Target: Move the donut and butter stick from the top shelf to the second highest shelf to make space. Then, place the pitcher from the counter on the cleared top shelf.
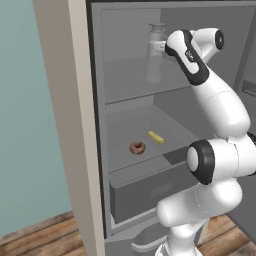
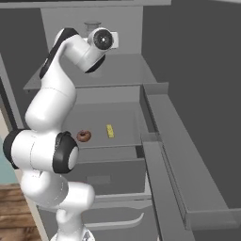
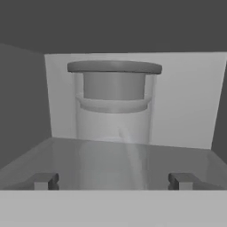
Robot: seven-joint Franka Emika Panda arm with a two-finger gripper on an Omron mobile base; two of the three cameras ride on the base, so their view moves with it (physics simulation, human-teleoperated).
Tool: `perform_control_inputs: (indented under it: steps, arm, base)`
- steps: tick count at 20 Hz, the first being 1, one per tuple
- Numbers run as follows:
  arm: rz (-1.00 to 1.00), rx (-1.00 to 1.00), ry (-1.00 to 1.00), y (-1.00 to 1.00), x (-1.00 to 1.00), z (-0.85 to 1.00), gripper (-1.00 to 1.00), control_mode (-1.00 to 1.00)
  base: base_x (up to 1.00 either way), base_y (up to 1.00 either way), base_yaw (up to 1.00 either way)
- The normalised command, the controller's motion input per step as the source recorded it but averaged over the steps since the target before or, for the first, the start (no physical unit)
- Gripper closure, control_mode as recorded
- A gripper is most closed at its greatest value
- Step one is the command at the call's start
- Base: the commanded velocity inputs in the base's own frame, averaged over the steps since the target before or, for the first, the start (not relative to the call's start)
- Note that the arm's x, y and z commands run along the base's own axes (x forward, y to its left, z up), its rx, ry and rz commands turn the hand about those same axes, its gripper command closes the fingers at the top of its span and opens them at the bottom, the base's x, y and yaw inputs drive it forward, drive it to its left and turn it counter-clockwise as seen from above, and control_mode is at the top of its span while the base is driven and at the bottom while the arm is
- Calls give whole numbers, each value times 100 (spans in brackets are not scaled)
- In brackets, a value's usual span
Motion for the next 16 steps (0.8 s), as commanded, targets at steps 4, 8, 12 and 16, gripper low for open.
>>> perform_control_inputs:
  steps: [4, 8, 12, 16]
  arm:
    - [-1, -10, 0, -16, 0, 0, -100, -100]
    - [0, -12, 1, -25, -3, -13, -100, -100]
    - [0, -13, 0, -23, -22, -19, -100, -100]
    - [0, -12, 0, -18, -58, -18, -100, -100]
  base:
    - [0, 0, 0]
    - [0, 0, 0]
    - [0, 0, 0]
    - [0, 0, 0]
